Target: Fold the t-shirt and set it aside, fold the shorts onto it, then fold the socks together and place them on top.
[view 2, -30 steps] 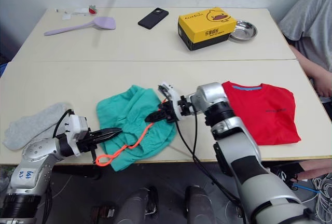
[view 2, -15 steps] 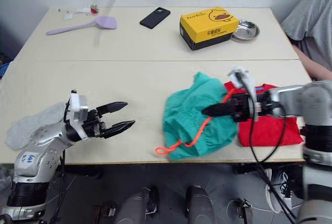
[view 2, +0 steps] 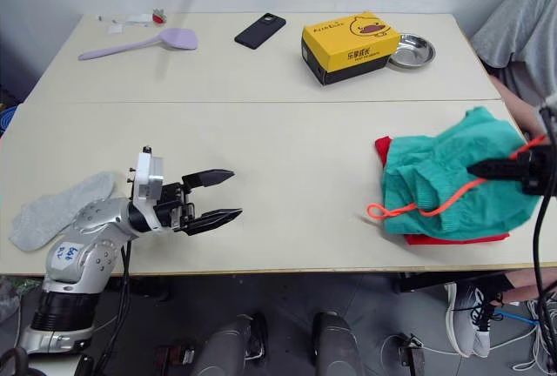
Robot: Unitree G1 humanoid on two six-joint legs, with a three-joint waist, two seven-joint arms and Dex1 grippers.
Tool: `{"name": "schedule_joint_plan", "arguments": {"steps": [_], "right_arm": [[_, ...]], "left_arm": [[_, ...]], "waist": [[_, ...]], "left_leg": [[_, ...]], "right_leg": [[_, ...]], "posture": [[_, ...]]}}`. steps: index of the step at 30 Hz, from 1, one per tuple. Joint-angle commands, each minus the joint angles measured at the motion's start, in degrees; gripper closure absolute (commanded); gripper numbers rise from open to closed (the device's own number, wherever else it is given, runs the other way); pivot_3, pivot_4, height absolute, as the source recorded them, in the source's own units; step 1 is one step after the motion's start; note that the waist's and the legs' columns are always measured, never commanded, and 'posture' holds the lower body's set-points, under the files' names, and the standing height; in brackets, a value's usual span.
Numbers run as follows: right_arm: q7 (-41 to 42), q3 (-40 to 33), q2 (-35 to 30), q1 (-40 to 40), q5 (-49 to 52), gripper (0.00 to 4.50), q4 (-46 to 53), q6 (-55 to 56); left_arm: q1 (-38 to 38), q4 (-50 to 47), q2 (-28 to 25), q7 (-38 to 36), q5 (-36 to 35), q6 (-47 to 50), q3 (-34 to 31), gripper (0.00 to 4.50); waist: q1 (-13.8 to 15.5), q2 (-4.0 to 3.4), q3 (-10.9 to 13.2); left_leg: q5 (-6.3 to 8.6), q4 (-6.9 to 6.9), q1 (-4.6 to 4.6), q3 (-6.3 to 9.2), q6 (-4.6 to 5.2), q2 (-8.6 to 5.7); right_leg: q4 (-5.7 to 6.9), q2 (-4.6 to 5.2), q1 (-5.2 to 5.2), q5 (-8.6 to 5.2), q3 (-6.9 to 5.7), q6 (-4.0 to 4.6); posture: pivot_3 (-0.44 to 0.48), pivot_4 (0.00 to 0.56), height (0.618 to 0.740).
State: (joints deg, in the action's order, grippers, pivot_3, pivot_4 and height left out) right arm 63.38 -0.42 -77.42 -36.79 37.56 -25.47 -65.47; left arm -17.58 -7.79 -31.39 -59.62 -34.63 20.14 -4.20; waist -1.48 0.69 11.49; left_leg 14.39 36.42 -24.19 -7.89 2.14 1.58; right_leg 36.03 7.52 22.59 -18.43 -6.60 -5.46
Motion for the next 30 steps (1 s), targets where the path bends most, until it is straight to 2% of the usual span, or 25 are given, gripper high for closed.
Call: {"name": "schedule_joint_plan", "arguments": {"steps": [1,5,9,14,15,16,20,25,26,30], "right_arm": [[0.8,2.5,3.5,-5.0,-9.2,4.5,-12.1,11.1],[0.3,5.7,9.3,-6.2,-17.0,4.5,-19.9,20.7],[2.1,2.8,13.8,-6.9,-18.0,4.5,-22.1,27.0],[-1.7,1.3,15.9,-7.7,-22.0,4.5,-24.1,35.0],[-1.1,1.1,15.4,-7.5,-22.4,3.89,-24.0,35.3],[-0.5,0.8,15.1,-7.3,-22.6,3.69,-23.9,35.6],[1.8,-1.3,11.0,-4.4,-23.8,2.29,-20.6,37.4],[7.3,-12.4,3.2,7.7,-19.7,0.49,-10.7,41.2],[9.4,-15.8,2.2,12.1,-19.0,0.14,-7.9,43.1],[15.8,-30.0,2.7,27.9,-16.4,0.04,3.9,46.5]], "left_arm": [[-0.6,-0.7,-0.5,-0.3,-0.6,0.2,-0.7,0.05],[0.1,-1.6,-1.0,0.0,-0.6,0.5,-1.2,0.05],[0.8,-2.7,-1.5,0.5,-0.9,0.9,-1.8,0.05],[1.7,-3.3,-2.2,0.8,-0.9,1.0,-2.6,0.05],[1.9,-3.3,-2.2,0.9,-0.9,1.0,-2.6,0.0],[2.0,-3.4,-2.2,0.9,-0.9,1.0,-2.7,0.0],[2.9,-3.7,-2.3,0.9,-0.6,0.8,-2.8,0.0],[4.6,-2.9,-4.7,-0.6,-1.0,1.0,-4.8,0.0],[5.0,-2.5,-5.0,-0.6,-0.8,0.8,-5.1,0.0],[6.2,-1.9,-5.9,-1.1,-0.1,0.1,-5.4,0.0]], "waist": [[0.0,-0.02,0.0],[-0.2,-0.09,0.0],[-0.1,-0.11,0.1],[-0.1,-0.12,0.1],[-0.1,-0.13,0.1],[-0.1,-0.14,0.1],[0.2,-0.16,0.1],[1.1,-0.39,0.1],[1.2,-0.41,0.1],[1.3,-0.36,0.1]], "left_leg": [[0.0,0.0,0.01,-0.08,0.0,0.0],[-0.02,0.04,0.12,-0.5,0.02,0.09],[-0.02,0.12,0.11,-0.51,0.01,0.11],[-0.01,0.32,0.11,-0.52,0.03,0.13],[0.0,0.37,0.1,-0.52,0.04,0.14],[0.02,0.41,0.09,-0.51,0.05,0.14],[0.09,0.53,0.04,-0.49,0.1,0.14],[0.19,0.59,0.02,-0.51,0.17,0.11],[0.21,0.58,0.04,-0.52,0.16,0.12],[0.31,0.61,0.17,-0.48,0.15,0.22]], "right_leg": [[0.0,-0.01,0.02,0.02,-0.02,-0.04],[0.02,-0.02,0.12,0.1,-0.21,-0.15],[0.05,-0.04,0.13,0.11,-0.22,-0.16],[0.12,-0.03,0.12,0.14,-0.17,-0.2],[0.14,-0.03,0.12,0.15,-0.17,-0.2],[0.16,-0.02,0.12,0.15,-0.15,-0.2],[0.19,0.02,0.11,0.15,-0.04,-0.2],[0.17,0.05,0.1,0.15,0.13,-0.2],[0.15,0.04,0.1,0.15,0.1,-0.2],[0.03,0.02,-0.12,0.18,0.06,-0.2]], "posture": [[0.0,0.15,0.74],[0.0,0.15,0.74],[0.0,0.15,0.74],[0.0,0.15,0.74],[0.0,0.15,0.74],[0.0,0.15,0.74],[0.0,0.15,0.74],[0.0,0.15,0.74],[0.0,0.15,0.74],[0.0,0.15,0.74]]}}
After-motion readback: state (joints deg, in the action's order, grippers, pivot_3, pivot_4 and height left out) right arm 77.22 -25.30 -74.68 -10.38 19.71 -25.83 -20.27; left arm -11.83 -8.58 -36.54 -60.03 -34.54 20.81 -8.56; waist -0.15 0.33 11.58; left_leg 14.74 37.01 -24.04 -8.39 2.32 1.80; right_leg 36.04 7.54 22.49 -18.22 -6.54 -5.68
